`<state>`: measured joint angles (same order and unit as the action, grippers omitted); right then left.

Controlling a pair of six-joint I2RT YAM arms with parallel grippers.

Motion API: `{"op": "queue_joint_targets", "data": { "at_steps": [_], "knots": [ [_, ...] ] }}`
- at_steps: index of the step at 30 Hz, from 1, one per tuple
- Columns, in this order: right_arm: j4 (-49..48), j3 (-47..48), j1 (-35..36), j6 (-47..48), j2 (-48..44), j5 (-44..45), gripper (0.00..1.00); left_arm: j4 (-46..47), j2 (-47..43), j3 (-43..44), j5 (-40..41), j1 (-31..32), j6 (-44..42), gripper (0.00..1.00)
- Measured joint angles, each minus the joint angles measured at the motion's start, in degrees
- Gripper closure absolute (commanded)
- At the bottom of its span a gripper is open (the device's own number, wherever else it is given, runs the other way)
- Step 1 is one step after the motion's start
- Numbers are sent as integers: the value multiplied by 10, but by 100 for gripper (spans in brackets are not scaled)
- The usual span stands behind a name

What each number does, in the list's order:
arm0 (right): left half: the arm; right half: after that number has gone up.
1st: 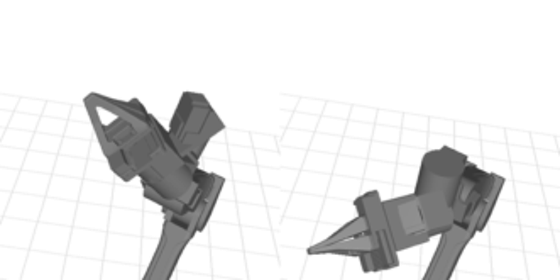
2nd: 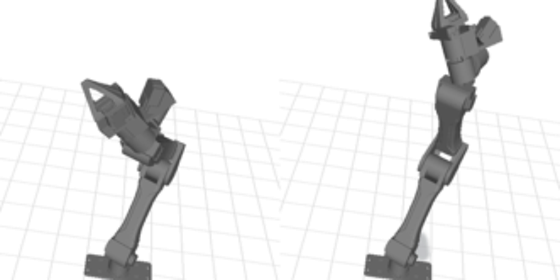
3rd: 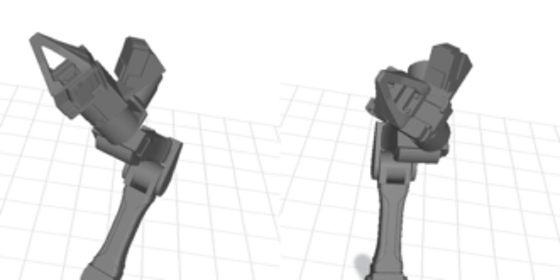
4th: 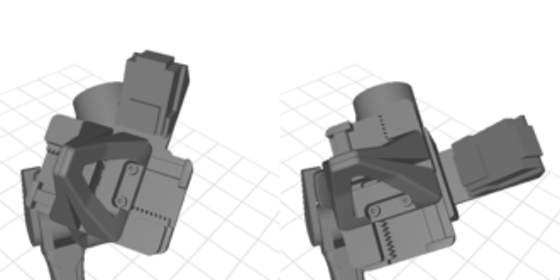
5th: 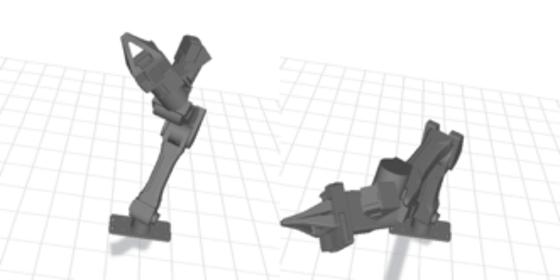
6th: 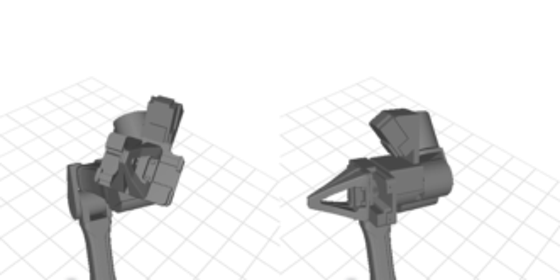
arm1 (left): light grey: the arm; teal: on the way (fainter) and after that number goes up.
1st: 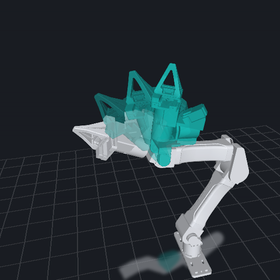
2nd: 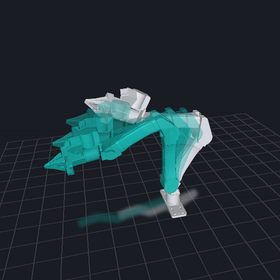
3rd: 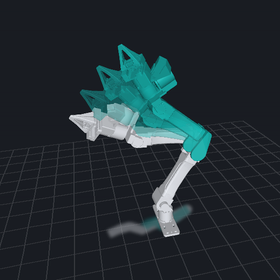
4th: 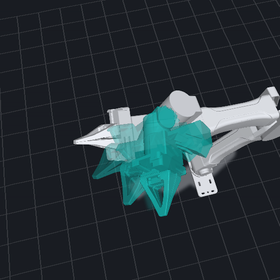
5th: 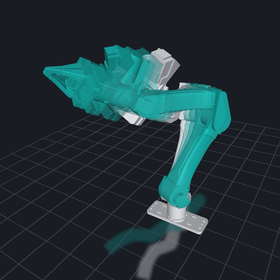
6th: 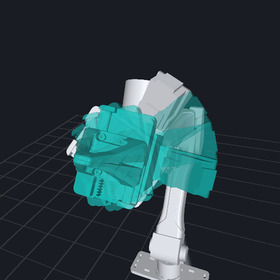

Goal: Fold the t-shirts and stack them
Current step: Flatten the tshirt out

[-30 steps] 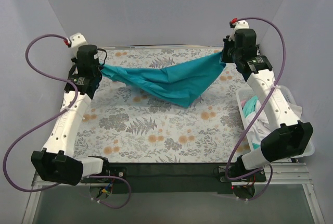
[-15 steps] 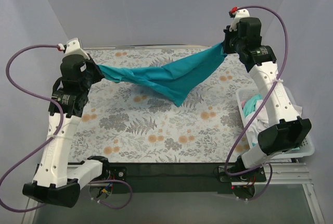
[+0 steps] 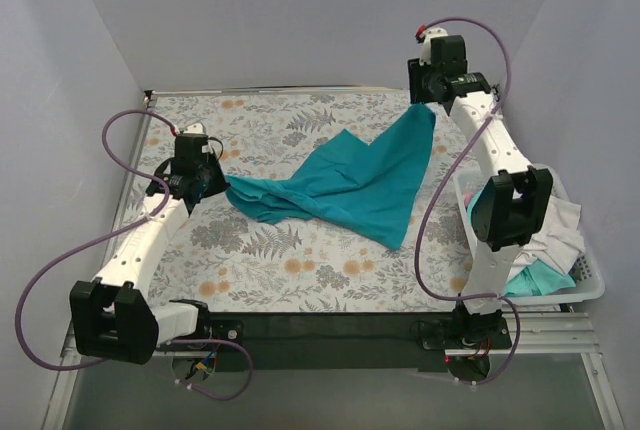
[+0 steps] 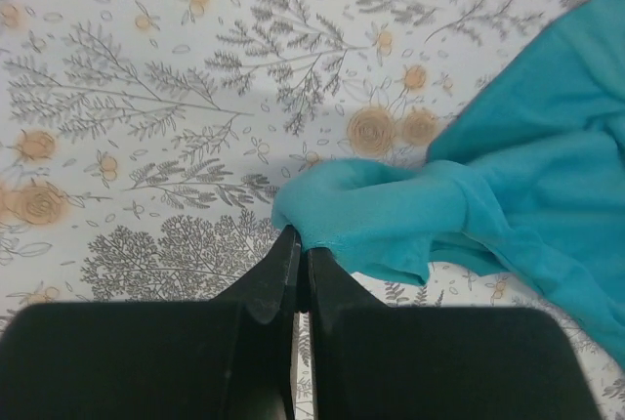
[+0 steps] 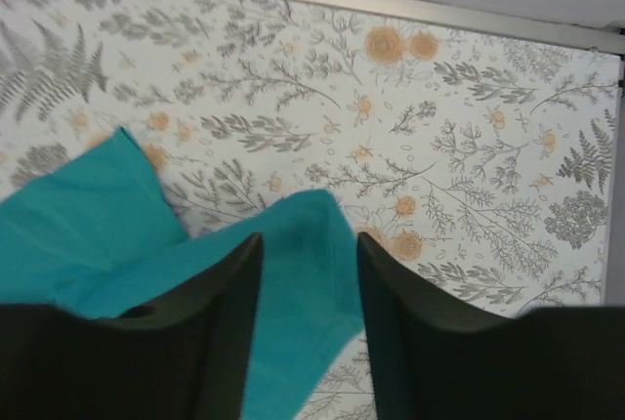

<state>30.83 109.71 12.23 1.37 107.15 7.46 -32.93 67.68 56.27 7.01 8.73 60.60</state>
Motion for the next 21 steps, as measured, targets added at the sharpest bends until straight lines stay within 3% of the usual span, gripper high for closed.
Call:
{"op": "queue_joint_targets", "data": {
  "at_steps": [2, 6, 15, 21],
  "knots": [
    [3, -19, -1, 3, 29, -7, 47, 8, 23, -14, -12, 0, 8, 100],
    [8, -116, 15, 8, 5, -19, 47, 36, 26, -15, -22, 0, 14, 100],
    [12, -442, 183, 1, -211, -79, 48, 97, 37, -37, -39, 0, 17, 100],
    [28, -585, 260, -39, -260, -88, 53, 107, 52, -52, -48, 0, 18, 100]
  ]
}}
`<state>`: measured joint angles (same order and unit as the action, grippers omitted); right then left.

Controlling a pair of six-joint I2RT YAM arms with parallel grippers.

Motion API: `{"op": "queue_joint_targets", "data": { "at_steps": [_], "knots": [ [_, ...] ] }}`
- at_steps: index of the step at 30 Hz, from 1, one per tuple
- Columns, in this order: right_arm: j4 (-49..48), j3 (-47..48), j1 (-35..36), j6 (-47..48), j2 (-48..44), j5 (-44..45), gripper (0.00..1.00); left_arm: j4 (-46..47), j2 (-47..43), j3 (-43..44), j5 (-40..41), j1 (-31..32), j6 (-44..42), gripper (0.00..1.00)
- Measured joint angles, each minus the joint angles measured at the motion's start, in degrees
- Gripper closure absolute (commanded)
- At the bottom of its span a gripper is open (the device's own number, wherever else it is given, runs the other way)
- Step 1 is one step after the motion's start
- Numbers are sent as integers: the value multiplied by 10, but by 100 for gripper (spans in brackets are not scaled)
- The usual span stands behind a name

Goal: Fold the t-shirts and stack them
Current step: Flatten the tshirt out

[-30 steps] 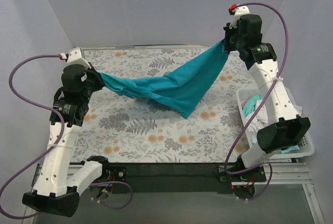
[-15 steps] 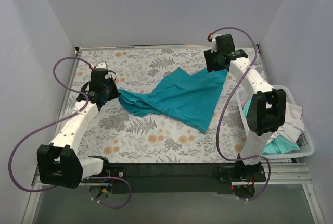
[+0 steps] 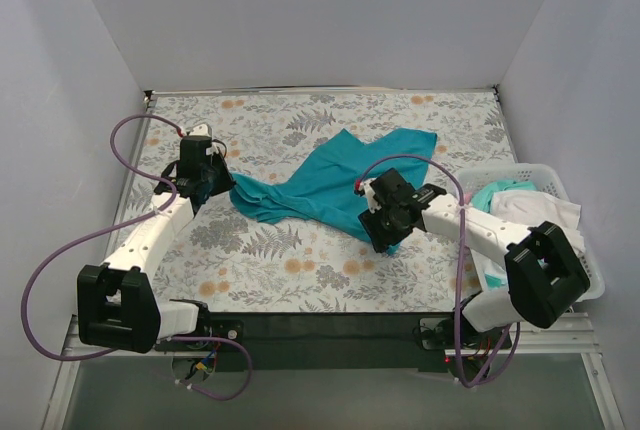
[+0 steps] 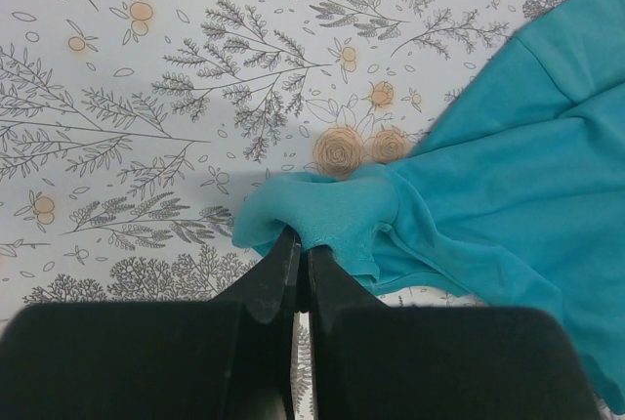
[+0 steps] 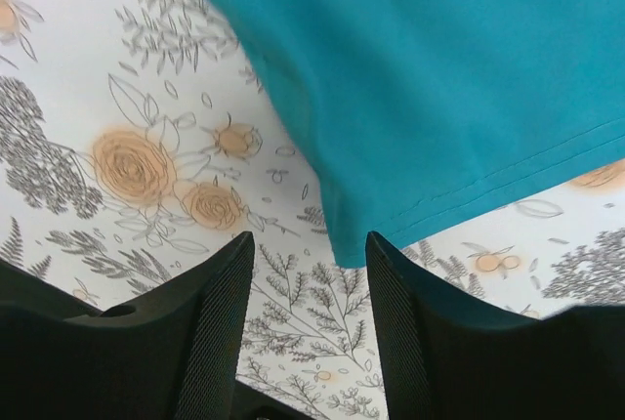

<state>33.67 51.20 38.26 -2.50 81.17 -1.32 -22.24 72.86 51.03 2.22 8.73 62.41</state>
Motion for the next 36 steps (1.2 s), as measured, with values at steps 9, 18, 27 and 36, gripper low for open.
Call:
{"op": "queue_joint_targets", "data": {
  "at_steps": [9, 18, 27, 36],
  "knots": [
    [-5, -20, 49, -21, 34, 53, 59, 4, 0, 0, -1, 0, 0, 100],
    [-21, -19, 61, -18, 64, 92, 59, 4, 0, 0, -1, 0, 0, 100],
    [-31, -10, 64, -14, 84, 111, 87, -5, -1, 0, 0, 0, 0, 100],
    [-36, -7, 65, -13, 85, 145, 99, -35, -1, 28, 12, 0, 2, 100]
  ]
}}
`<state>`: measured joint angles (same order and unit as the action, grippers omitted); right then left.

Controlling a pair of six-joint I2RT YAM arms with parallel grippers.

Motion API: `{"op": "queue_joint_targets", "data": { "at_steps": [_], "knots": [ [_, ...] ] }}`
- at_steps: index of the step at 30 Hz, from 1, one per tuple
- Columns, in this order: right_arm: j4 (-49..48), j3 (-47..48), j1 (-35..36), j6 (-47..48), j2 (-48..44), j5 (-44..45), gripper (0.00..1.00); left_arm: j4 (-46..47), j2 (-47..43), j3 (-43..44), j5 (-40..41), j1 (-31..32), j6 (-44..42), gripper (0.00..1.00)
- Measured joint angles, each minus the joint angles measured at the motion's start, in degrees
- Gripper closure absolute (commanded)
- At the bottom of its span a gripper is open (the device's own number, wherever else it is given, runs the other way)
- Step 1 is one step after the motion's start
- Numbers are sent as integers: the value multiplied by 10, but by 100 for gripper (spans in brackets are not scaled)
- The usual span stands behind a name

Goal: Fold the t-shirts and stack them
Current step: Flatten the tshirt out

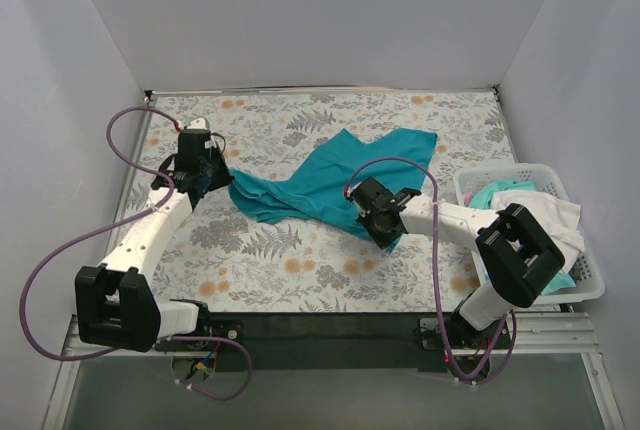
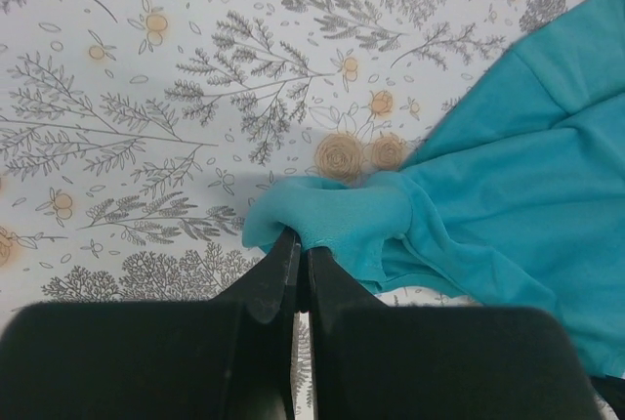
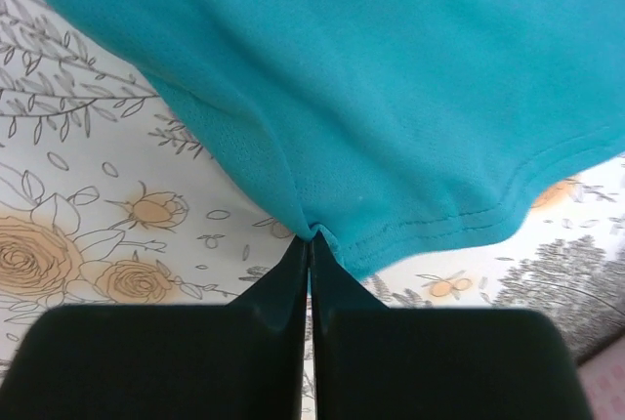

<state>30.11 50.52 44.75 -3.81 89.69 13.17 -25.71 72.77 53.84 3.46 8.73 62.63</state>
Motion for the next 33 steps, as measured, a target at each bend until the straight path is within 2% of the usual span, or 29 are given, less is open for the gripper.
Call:
{"op": "queue_joint_targets", "data": {
  "at_steps": [5, 12, 17, 21, 29, 33],
  "knots": [
    [19, 77, -26, 16, -2, 35, 99, -25, 43, 112, 20, 0, -7, 100],
    [11, 342, -127, 69, -16, 97, 99, -43, 134, 362, 59, 0, -28, 100],
    [-7, 499, -172, 126, -36, 130, 99, -41, 133, 485, 77, 0, -43, 100],
    [-20, 509, -170, 169, -90, 127, 99, -27, 80, 492, 82, 0, -56, 100],
    [-35, 475, -166, 240, -237, 70, 99, -15, -97, 468, 78, 0, -94, 100],
    [-48, 475, -164, 266, -287, 28, 99, -10, -142, 495, 67, 0, -113, 100]
  ]
}}
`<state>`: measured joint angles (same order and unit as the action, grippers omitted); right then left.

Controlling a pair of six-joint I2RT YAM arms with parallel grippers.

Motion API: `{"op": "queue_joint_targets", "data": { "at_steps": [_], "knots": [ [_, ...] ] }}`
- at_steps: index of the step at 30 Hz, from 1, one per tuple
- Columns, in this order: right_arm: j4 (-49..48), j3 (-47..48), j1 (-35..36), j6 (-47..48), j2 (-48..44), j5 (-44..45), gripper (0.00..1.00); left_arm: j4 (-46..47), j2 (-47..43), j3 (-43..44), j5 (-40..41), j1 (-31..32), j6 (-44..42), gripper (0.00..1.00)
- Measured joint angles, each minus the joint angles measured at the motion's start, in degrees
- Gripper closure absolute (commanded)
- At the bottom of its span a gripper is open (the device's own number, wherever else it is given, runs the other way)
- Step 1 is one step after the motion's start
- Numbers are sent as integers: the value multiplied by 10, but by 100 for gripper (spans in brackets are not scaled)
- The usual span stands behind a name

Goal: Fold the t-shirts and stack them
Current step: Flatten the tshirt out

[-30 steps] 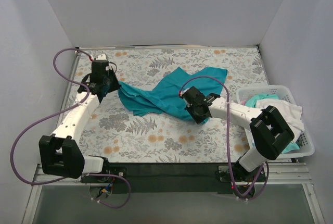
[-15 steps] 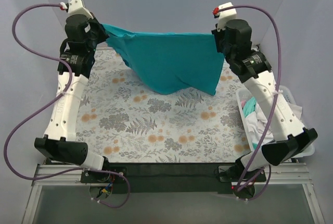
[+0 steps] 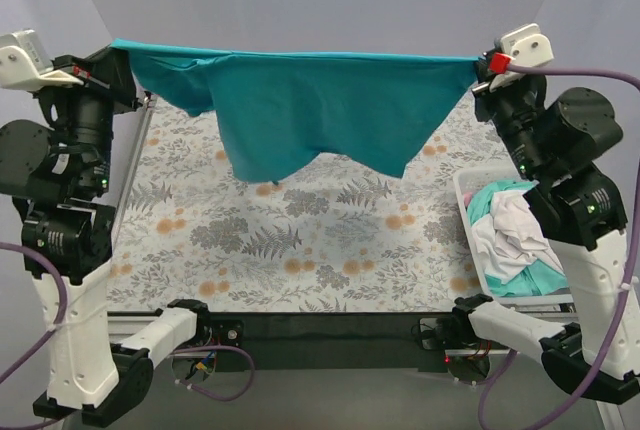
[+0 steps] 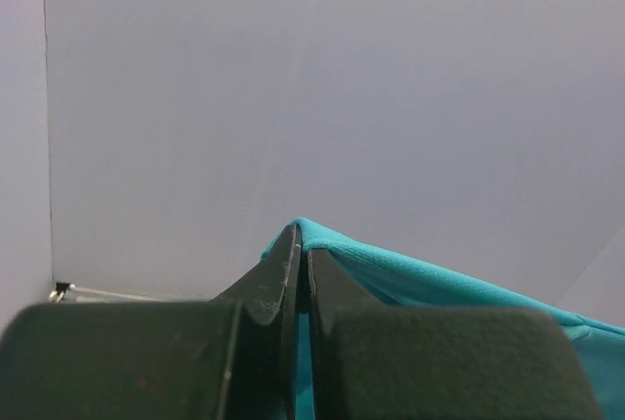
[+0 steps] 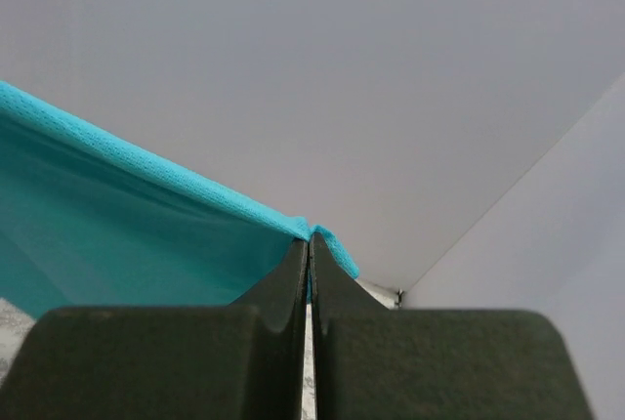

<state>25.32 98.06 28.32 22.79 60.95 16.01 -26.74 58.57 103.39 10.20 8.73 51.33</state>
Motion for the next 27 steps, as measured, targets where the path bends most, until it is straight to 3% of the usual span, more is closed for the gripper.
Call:
{"op": "queue_joint_targets", "data": {
  "at_steps": [8, 14, 20, 23, 27],
  "knots": [
    [-9, 0, 2, 29, -4, -24, 99, -1, 30, 46, -5, 0, -45, 100],
    [-16, -29, 2, 47, 62, 3, 99, 12, 103, -8, 1, 0, -89, 100],
    [-28, -97, -10, 61, 203, 27, 99, 46, 263, -122, 1, 0, -111, 100],
    [-50, -150, -21, 68, 285, 35, 99, 61, 383, -172, 4, 0, -110, 100],
    [-77, -179, -36, 77, 386, 39, 99, 65, 502, -193, 4, 0, -106, 100]
  ]
}}
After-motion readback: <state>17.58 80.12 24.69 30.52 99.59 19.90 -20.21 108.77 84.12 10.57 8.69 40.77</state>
